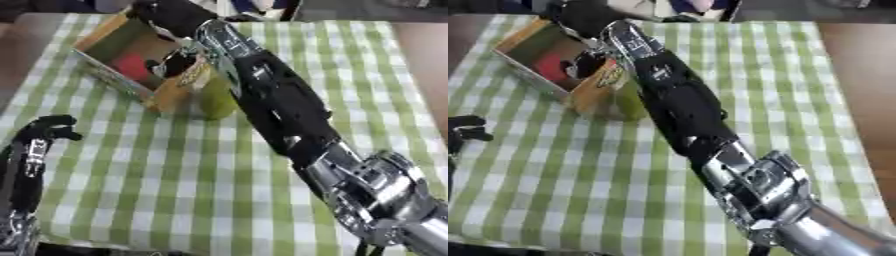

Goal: Pick up objects on the table and place them in the box.

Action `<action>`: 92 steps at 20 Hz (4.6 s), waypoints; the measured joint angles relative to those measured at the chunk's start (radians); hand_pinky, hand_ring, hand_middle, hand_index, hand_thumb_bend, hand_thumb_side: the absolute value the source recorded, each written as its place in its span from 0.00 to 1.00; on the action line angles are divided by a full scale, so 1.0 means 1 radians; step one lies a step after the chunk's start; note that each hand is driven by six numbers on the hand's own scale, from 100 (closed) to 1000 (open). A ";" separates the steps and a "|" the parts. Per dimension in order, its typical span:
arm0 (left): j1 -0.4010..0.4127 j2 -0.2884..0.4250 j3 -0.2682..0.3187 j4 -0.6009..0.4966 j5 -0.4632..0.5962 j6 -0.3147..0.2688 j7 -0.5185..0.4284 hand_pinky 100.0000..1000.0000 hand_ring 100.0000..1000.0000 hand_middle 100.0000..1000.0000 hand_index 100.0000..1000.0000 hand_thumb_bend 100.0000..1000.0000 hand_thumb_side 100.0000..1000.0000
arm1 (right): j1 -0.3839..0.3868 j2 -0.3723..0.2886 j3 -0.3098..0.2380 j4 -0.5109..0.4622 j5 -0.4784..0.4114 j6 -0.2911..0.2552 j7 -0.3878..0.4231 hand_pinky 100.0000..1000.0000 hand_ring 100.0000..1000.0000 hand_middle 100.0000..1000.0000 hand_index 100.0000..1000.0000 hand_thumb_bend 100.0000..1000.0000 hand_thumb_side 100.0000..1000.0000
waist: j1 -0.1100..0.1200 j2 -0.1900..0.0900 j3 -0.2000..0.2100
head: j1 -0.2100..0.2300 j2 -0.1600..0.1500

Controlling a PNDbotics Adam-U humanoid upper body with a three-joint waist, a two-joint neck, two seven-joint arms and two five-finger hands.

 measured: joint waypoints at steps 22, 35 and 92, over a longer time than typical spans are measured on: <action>0.011 0.000 0.028 0.000 -0.008 0.004 0.029 0.81 0.53 0.61 0.70 0.00 0.88 | 0.040 -0.149 0.104 -0.156 -0.230 -0.084 -0.055 0.74 0.82 0.93 1.00 0.08 0.35 | 0.001 0.000 -0.075 | 0.069 0.001; 0.018 0.000 0.038 0.000 -0.015 0.004 0.041 0.81 0.53 0.60 0.70 0.00 0.88 | 0.140 -0.264 0.200 -0.246 -0.452 -0.118 0.103 0.73 0.82 0.90 1.00 0.00 0.47 | 0.002 -0.001 -0.104 | 0.097 0.001; 0.018 0.000 0.038 0.000 -0.018 0.005 0.040 0.81 0.53 0.60 0.70 0.00 0.88 | 0.210 -0.231 0.228 -0.157 -0.421 -0.173 0.174 0.59 0.58 0.25 0.43 0.00 0.00 | 0.001 0.003 -0.096 | 0.095 0.001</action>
